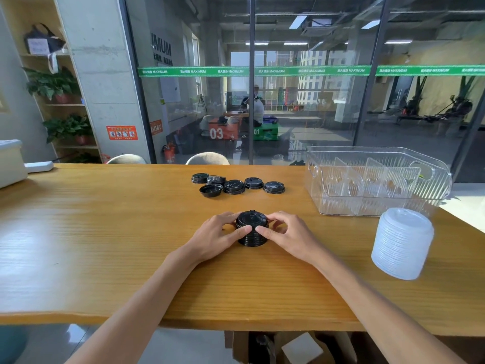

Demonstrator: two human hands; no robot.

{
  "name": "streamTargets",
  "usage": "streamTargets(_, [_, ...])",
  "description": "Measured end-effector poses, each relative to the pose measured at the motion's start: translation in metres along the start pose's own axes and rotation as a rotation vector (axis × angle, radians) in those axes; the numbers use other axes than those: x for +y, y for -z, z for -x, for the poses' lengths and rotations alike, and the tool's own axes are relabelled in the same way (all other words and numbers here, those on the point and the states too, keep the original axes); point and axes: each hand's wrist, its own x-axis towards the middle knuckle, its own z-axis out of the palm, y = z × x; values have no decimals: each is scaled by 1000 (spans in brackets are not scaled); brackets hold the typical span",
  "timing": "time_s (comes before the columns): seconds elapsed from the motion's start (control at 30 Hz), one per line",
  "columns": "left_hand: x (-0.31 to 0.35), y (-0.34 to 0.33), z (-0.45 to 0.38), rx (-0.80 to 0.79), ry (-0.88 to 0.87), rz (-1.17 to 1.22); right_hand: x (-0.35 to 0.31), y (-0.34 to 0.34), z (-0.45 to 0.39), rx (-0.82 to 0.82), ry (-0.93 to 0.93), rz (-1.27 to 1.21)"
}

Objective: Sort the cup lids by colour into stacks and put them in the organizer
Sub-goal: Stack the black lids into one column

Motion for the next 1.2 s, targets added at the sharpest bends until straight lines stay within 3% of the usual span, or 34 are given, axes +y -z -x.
streamTargets(0.33, [1,-5,3,-18,-13,-94,-8,-2,10,18,6,101])
streamTargets(0.83, [1,-5,2,13,-48,54,-7,-2,7,-14,-20,67])
streamTargets(1.2, [5,-4,4,2,31,-11,-7,-4,8,-17,-25,82])
